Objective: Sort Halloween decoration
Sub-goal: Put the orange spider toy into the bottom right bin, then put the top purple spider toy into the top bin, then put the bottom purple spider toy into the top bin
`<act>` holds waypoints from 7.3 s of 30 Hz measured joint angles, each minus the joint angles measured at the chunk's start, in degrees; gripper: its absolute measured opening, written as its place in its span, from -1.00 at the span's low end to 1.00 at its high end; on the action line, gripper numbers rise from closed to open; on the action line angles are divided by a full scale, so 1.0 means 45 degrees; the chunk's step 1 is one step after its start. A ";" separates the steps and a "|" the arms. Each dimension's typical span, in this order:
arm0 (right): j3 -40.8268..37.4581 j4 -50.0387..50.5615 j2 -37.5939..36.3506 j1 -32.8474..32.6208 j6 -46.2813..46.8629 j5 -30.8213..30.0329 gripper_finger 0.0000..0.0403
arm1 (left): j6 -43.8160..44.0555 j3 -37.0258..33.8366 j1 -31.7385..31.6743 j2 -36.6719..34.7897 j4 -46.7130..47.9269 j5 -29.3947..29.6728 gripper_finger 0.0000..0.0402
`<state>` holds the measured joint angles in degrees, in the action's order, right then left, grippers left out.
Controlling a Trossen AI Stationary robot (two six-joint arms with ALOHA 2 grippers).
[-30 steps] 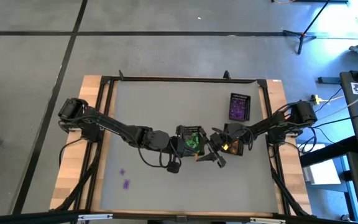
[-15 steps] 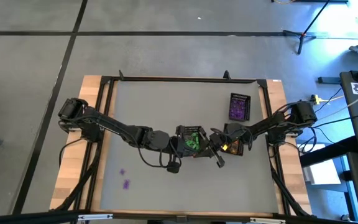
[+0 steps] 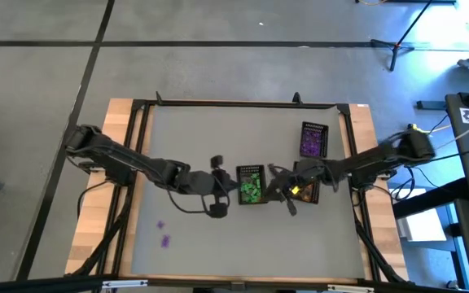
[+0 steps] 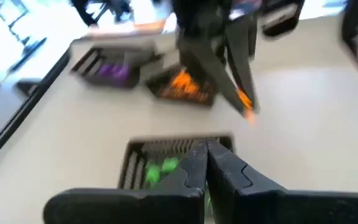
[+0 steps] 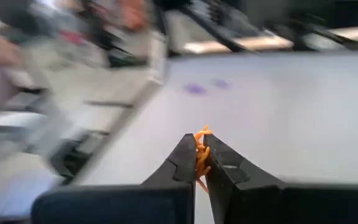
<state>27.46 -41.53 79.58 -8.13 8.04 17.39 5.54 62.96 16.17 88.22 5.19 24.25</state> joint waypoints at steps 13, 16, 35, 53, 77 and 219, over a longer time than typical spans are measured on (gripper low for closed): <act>0.0010 1.4233 -0.6725 -0.0026 0.3644 -0.7691 -0.90 | 0.2803 -0.0008 0.0568 -0.0164 0.3505 0.1067 -1.00; 0.0005 1.5718 -0.7183 -0.0026 0.4749 -0.7329 -0.87 | 0.3144 -0.0005 0.0615 -0.0076 0.4121 0.1507 -1.00; 0.0010 1.4622 -0.6374 -0.0031 0.5111 -0.7497 -0.15 | 0.6843 0.0000 0.1114 -0.0160 0.9006 0.0730 -1.00; 0.0010 1.1242 -0.6374 -0.0036 0.2567 -0.7611 -0.19 | 1.5578 -0.0007 0.5577 -0.0097 1.2201 -0.0600 -0.33; 0.0010 1.0060 -0.4571 -0.0031 0.2364 -0.7378 -0.19 | 2.0530 -0.5153 0.6470 -0.0219 0.8214 -0.5574 -0.34; -0.5119 0.8740 -1.5719 0.3150 0.2509 -0.7189 0.30 | 0.6003 -0.1666 0.2098 -0.0665 0.2337 0.2981 -0.41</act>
<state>4.43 -2.20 8.84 6.04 19.33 -14.97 32.55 55.46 25.61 85.23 15.71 37.67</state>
